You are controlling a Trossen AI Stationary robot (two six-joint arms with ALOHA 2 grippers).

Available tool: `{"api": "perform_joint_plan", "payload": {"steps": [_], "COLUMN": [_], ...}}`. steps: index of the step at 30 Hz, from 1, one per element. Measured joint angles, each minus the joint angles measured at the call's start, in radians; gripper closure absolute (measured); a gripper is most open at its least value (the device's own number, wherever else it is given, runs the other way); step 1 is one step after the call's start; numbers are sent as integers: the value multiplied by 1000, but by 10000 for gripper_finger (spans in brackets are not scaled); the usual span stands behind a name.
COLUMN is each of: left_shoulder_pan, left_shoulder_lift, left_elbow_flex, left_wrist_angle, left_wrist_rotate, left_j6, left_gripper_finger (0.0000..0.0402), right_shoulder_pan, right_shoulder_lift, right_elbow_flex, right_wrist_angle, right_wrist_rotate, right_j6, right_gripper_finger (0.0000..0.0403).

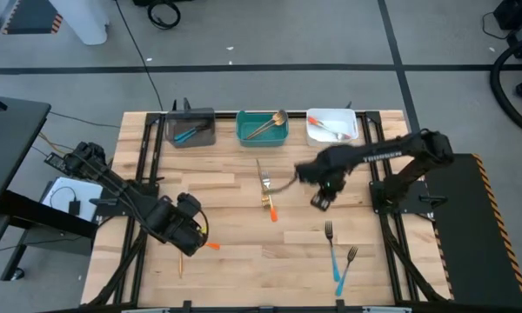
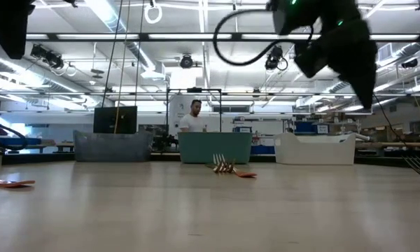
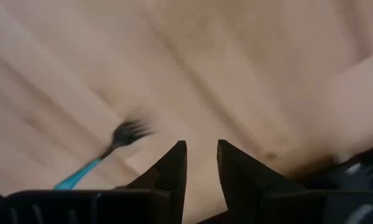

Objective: Sort silverware by color (type)
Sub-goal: Put the blue fork into the black bin

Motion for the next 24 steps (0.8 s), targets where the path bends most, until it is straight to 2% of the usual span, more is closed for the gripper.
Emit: {"api": "perform_joint_plan", "payload": {"steps": [3,8,13,16,24], "left_shoulder_pan": [1,1,2,2,2], "left_shoulder_lift": [0,0,0,0,0], "left_elbow_flex": [0,0,0,0,0], "left_wrist_angle": [0,2,1,2,9], "left_wrist_rotate": [-13,-25,-32,-33,-33], "left_j6": [0,0,1,2,2], "left_gripper_finger": [299,299,299,299,299], "right_shoulder_pan": [124,297,409,452,521], "right_shoulder_lift": [0,1,6,7,8], "right_elbow_flex": [0,0,-25,-75,-217], "right_wrist_angle": [30,144,224,234,477], "right_wrist_rotate": [12,103,203,201,120], "right_j6": [186,498,701,820,988], "right_gripper_finger": [306,306,306,306,306]}}
